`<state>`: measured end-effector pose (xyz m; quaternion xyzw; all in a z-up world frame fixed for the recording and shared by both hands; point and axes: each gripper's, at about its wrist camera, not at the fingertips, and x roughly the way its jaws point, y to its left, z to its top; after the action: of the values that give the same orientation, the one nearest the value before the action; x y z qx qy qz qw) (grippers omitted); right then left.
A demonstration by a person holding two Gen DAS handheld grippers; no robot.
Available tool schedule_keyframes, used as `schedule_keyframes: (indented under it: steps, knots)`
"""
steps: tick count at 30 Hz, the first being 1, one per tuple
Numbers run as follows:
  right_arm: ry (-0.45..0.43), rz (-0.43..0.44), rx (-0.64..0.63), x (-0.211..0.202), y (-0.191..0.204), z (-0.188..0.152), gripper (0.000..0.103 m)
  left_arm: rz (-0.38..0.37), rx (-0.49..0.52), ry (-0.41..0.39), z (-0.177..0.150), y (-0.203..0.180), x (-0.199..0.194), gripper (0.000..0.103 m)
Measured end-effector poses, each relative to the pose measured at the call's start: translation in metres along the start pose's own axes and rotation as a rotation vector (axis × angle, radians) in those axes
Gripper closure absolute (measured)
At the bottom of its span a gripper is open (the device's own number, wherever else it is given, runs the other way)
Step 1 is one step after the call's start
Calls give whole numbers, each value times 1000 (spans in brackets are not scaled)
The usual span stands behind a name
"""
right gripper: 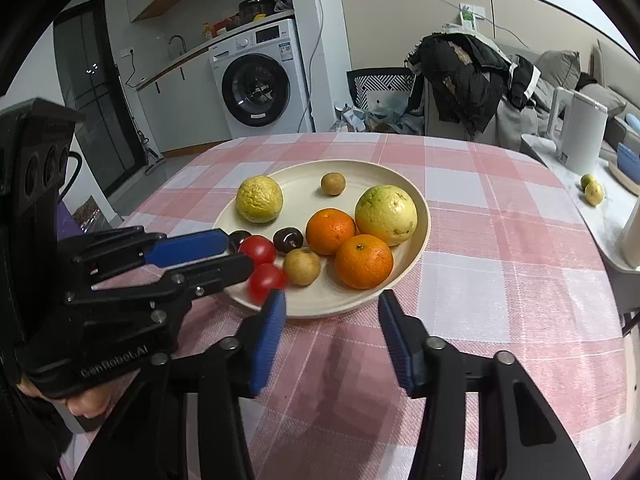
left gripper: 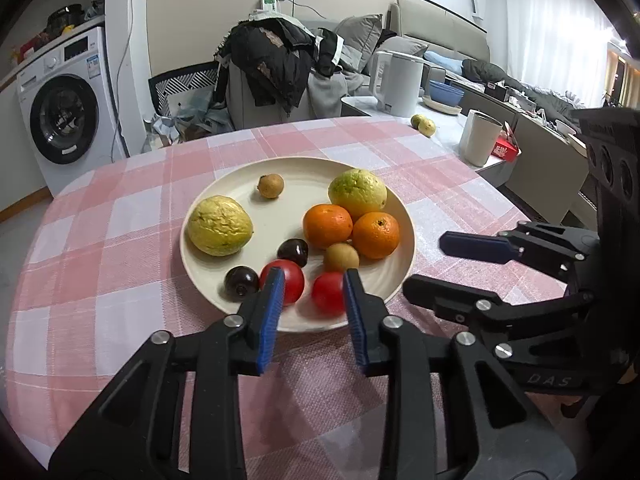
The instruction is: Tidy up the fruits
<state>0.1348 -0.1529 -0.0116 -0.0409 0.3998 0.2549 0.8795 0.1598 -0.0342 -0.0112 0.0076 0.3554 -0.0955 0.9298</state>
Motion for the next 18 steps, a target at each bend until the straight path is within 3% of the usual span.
schedule_keyframes:
  steps: [4,5,7,11,15,18]
  knots:
    - [-23,-22,-19,-8,1,-3,29,38,8,-33,-5,2,-15,44]
    - [-33,-22,-28,-11,2,-4,27,45,3,-48,-8,5,-21,38]
    - [-39,-31,-42,-13,3,-7,24,58,-6,-67,-12,8,-30,31]
    - [-66,-48,-42,-18,2,-11,4,79,-31,-120,-19,15,-50,20]
    - [-128,-31,-51,-30,3,-13,0,93,-58,-160,-28,23,-65,17]
    - [-171,-8,-43,-39,2,-14,0,99,-75,-184,-35,26,-74,6]
